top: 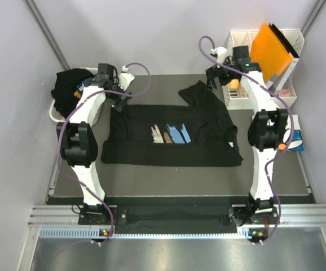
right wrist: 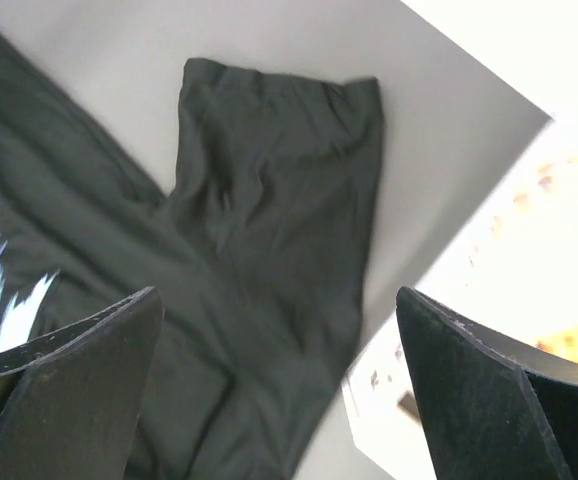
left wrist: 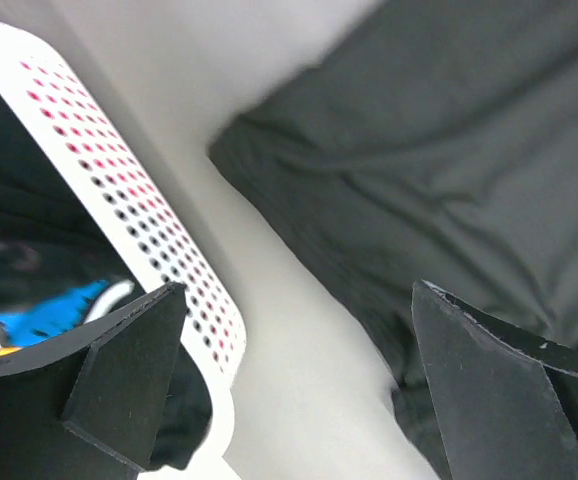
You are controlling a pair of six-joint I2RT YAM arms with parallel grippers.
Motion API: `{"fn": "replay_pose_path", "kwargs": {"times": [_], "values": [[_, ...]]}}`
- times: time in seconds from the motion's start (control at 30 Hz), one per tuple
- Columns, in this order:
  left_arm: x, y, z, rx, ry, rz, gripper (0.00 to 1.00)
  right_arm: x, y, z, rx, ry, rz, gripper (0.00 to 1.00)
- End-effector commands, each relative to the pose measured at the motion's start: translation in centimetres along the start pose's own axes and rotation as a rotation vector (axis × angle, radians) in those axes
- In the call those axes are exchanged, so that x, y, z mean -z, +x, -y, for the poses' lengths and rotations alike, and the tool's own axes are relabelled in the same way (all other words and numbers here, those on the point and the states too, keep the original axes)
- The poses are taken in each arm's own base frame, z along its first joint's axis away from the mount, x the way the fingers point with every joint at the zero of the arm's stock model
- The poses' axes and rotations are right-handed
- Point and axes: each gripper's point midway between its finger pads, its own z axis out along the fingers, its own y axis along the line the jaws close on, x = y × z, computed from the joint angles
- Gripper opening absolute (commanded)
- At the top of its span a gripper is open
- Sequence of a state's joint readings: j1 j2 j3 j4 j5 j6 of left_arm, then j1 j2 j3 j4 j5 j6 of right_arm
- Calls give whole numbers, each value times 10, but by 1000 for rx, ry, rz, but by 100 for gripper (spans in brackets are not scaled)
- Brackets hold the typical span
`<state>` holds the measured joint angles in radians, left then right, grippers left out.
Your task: Fold and stack the t-shirts
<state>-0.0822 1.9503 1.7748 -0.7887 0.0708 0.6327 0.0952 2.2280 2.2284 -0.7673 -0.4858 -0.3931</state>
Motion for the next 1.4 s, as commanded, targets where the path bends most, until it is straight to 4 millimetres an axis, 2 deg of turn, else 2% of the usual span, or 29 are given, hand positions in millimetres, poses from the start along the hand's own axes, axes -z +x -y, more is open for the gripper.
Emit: {"fn": "replay_pose_path", "kwargs": {"times": [0.0, 0.03, 0.1, 0.13, 0.2, 0.23, 0.3, 0.33, 0.4, 0.73, 0.77, 0.93, 1.1, 1.13, 1.17, 1.23, 1.33, 1.37], "values": [[4, -37, -32, 34, -117, 119, 99, -36, -36, -11, 187, 56, 75, 100], [6, -40, -36, 31, -133, 130, 99, -49, -30, -8, 217, 94, 59, 100], [11, -48, -41, 32, -150, 163, 99, -61, -29, 1, 255, 145, 72, 97], [11, -51, -41, 27, -152, 179, 99, -72, -18, 0, 259, 148, 54, 97], [13, -57, -39, 21, -144, 197, 99, -80, -18, 15, 265, 217, 77, 96], [12, -57, -37, 15, -142, 193, 99, -90, -9, 18, 254, 227, 64, 96], [10, -57, -34, 5, -138, 186, 99, -95, -16, 30, 237, 280, 87, 96], [11, -59, -32, -8, -138, 187, 99, -105, -8, 32, 230, 284, 75, 96], [12, -60, -30, -30, -141, 187, 99, -110, -11, 43, 214, 341, 98, 96], [10, -69, -18, -88, -131, 191, 99, -133, -9, 43, 197, 363, 127, 98], [10, -69, -15, -92, -126, 190, 99, -132, -13, 43, 191, 371, 139, 98], [7, -67, -11, -117, -127, 173, 99, -130, -9, 44, 79, 359, 152, 96], [-2, -55, -4, -164, -111, 134, 99, -123, -5, 20, -7, 249, 134, 97], [-7, -49, -2, -174, -107, 117, 99, -122, 4, 13, -14, 219, 95, 97], [-9, -47, -2, -196, -105, 108, 99, -116, 1, 4, -9, 182, 90, 97], [-9, -41, 1, -211, -98, 96, 99, -103, 8, -6, 32, 127, 50, 94], [0, -37, 9, -223, -56, 110, 99, -75, 19, -23, 122, 72, 6, 86], [4, -36, 12, -237, -29, 123, 99, -61, 22, -35, 151, 41, -8, 81]]}}
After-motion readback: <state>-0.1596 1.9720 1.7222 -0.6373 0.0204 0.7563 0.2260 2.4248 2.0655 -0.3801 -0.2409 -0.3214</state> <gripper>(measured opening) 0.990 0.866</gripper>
